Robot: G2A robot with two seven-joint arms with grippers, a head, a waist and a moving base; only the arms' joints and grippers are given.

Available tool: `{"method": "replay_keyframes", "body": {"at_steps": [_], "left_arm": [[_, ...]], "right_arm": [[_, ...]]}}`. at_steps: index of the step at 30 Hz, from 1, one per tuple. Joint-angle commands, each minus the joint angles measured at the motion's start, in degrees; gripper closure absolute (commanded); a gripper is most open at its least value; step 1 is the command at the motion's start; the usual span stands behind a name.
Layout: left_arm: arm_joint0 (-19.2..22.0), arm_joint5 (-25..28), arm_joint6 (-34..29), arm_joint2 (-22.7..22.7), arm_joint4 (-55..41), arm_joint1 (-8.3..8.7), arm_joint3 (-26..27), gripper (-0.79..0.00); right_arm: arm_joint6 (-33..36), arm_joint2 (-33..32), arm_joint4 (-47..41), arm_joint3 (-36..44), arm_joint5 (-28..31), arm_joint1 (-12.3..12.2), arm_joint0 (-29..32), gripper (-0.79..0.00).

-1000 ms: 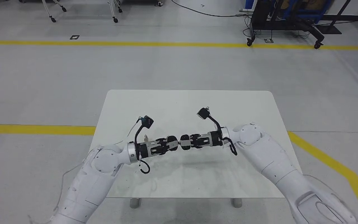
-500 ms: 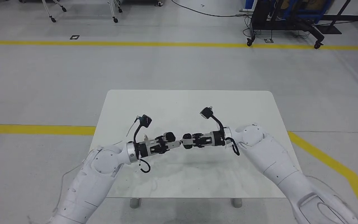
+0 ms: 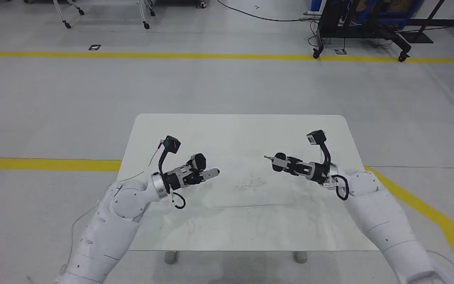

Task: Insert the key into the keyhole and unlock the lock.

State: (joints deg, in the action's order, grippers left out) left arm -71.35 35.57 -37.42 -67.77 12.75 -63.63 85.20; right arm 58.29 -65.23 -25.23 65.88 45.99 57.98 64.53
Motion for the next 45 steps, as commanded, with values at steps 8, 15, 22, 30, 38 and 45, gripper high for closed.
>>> {"method": "replay_keyframes", "body": {"at_steps": [8,15,22,30,38,45], "left_arm": [[-3.4,-4.4,3.0,-5.7,17.9,1.48,8.1,-0.785],[-15.5,-13.3,4.9,-10.2,51.4,3.32,21.1,-0.785],[-12.8,-18.2,4.1,-4.2,61.8,2.66,15.6,-0.717],[-8.6,-18.7,4.9,-0.6,60.4,1.68,9.9,-0.659],[-5.6,-22.5,4.5,1.7,60.6,0.76,6.9,-0.539],[-4.3,-22.7,3.2,3.1,59.7,0.23,5.8,-0.185]], "right_arm": [[0.0,0.1,0.0,-0.1,0.0,0.0,-0.1,0.0],[0.0,0.1,0.0,-0.1,0.0,0.0,-0.1,0.0],[0.0,0.1,0.0,-0.1,0.0,0.0,-0.1,0.0],[0.0,0.1,0.0,-0.1,0.0,0.0,-0.1,0.0],[0.0,0.1,0.0,-0.1,0.0,0.0,-0.1,0.0],[0.0,0.1,0.0,-0.1,0.0,0.0,-0.1,0.0]]}}
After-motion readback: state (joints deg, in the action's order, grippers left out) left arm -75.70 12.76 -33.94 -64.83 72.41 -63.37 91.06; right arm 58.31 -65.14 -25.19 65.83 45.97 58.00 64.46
